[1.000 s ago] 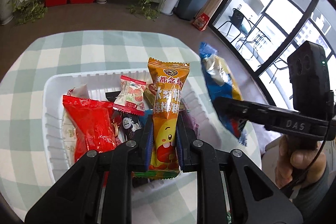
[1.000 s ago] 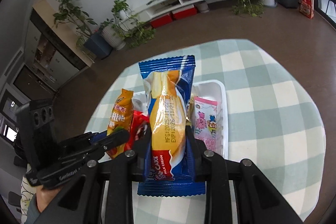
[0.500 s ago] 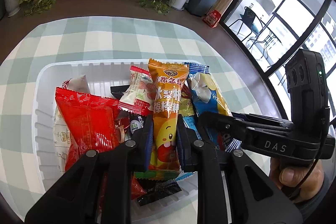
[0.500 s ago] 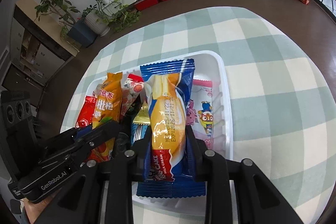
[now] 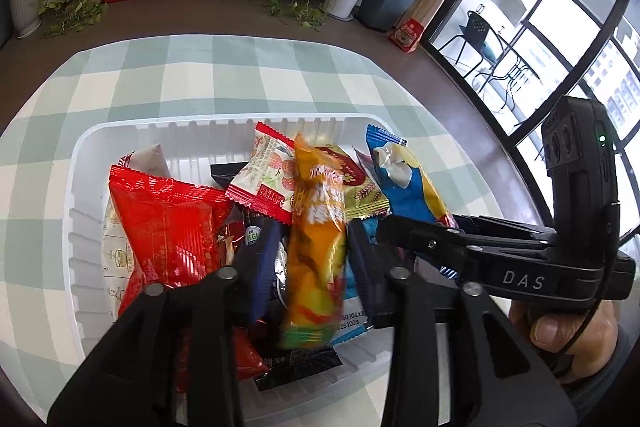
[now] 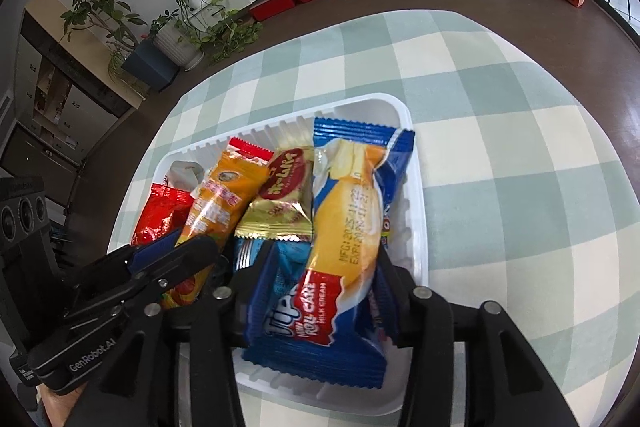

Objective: Organize snacks
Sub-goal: 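Open both grippers to release the packets into the tray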

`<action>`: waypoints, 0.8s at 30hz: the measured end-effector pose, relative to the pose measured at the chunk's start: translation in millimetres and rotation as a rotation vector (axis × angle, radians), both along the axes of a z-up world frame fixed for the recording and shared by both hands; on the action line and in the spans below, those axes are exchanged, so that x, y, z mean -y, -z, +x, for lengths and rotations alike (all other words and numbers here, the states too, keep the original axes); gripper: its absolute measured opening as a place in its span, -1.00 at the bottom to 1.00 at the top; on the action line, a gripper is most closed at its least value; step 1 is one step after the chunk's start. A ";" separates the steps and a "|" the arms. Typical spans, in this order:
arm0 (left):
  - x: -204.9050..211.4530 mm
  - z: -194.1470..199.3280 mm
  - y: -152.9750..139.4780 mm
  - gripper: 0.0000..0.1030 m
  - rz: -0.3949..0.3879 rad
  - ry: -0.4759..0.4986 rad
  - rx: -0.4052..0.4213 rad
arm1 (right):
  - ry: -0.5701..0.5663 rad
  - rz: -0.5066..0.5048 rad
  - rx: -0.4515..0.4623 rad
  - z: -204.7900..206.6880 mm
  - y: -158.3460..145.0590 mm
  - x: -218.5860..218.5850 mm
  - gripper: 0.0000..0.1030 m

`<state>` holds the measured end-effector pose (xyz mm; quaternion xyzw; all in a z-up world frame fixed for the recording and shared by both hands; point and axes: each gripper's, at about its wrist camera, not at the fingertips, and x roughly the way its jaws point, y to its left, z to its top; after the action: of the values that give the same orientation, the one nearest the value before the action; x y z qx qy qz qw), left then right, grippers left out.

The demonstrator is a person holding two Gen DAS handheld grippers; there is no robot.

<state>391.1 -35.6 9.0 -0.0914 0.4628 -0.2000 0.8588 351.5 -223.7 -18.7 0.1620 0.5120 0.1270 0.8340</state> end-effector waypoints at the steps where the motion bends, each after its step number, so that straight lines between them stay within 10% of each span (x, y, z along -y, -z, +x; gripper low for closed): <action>1: 1.0 -1.0 -1.8 0.05 -0.003 0.003 0.007 | 0.002 0.002 -0.001 -0.4 0.7 1.0 0.03; 24: 0.9 -23.6 -30.9 0.38 -0.062 0.015 0.082 | 0.032 0.041 0.024 -25.1 -14.5 18.3 0.34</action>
<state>367.5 -36.5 39.9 -0.1063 0.4215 -0.2244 0.8722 326.5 -242.0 -4.2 0.1859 0.4965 0.1259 0.8385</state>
